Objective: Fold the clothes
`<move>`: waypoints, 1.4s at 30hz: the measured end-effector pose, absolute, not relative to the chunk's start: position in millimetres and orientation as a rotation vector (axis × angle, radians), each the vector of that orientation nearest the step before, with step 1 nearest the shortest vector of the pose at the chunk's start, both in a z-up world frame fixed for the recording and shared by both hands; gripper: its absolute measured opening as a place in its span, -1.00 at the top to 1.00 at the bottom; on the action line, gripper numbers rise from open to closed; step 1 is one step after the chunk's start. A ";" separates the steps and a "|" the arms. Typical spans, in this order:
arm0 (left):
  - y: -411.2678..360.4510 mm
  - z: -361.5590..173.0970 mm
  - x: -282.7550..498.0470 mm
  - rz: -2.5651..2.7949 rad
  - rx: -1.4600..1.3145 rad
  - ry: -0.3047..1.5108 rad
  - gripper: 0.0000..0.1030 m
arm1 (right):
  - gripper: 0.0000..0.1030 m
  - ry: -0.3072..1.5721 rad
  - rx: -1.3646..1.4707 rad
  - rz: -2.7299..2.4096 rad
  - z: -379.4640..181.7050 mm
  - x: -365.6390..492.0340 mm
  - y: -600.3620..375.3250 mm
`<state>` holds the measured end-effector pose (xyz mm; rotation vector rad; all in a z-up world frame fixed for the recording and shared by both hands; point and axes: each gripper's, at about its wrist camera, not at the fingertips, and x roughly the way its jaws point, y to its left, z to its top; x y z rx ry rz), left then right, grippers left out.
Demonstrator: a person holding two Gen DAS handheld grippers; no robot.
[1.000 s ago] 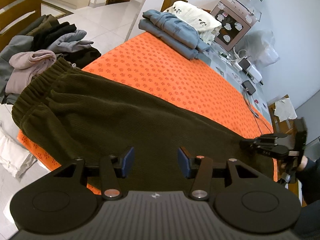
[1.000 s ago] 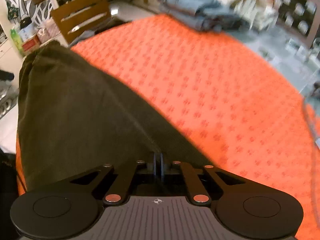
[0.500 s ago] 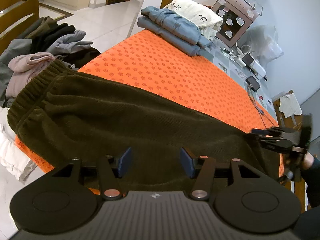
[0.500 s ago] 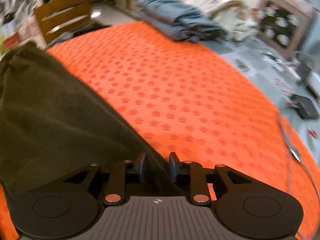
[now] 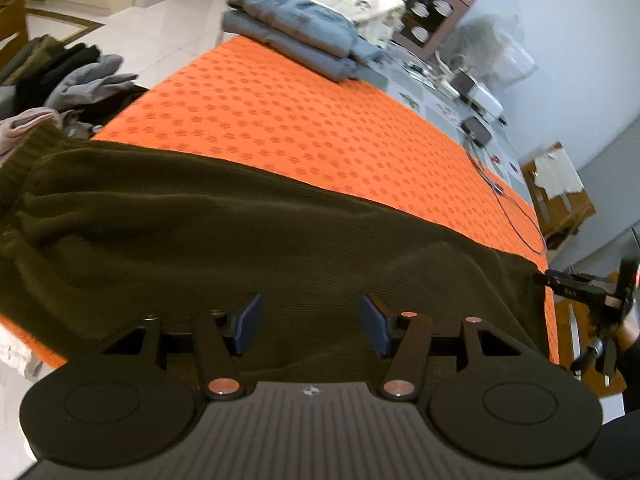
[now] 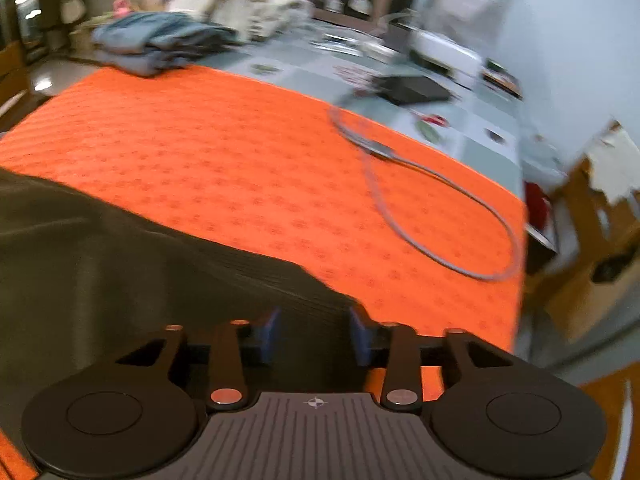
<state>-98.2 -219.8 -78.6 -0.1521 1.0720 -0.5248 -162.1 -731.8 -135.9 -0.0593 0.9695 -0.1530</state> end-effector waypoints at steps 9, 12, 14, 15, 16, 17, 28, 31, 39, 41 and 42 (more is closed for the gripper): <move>-234.5 -80.6 -94.6 -0.555 -0.136 1.073 -0.20 | 0.80 1.007 0.110 -0.136 -147.5 -161.0 -761.8; -234.6 -80.4 -93.6 -0.547 -0.141 1.069 -0.20 | 0.82 0.972 0.090 -0.148 -129.4 -165.7 -754.1; -233.2 -80.1 -93.1 -0.541 -0.145 1.069 -0.20 | 0.83 0.925 0.068 -0.150 -113.4 -166.8 -750.8; -232.6 -80.1 -92.6 -0.537 -0.148 1.069 -0.20 | 0.83 0.907 0.058 -0.153 -107.2 -165.5 -750.1; -231.7 -80.4 -92.2 -0.533 -0.152 1.070 -0.20 | 0.83 0.890 0.048 -0.156 -101.0 -164.3 -749.4; -230.7 -80.7 -91.7 -0.530 -0.156 1.071 -0.20 | 0.83 0.881 0.039 -0.158 -97.9 -161.7 -749.1; -201.9 -72.2 -91.5 -0.426 -0.199 1.017 -0.35 | 0.30 0.964 -0.037 -0.234 -133.5 -146.4 -742.9; -183.2 -71.0 -92.8 -0.360 -0.229 1.003 -0.38 | 0.17 0.945 -0.022 -0.221 -118.0 -155.7 -731.0; -108.4 -71.6 -96.9 -0.095 -0.333 0.949 -0.52 | 0.14 0.934 0.070 -0.118 -94.0 -167.8 -680.0; -90.0 -74.5 -96.6 -0.054 -0.360 0.942 -0.55 | 0.13 0.937 0.080 -0.094 -92.8 -167.5 -664.7; -80.8 -76.0 -96.4 -0.033 -0.374 0.938 -0.56 | 0.13 0.939 0.080 -0.084 -92.9 -167.1 -657.0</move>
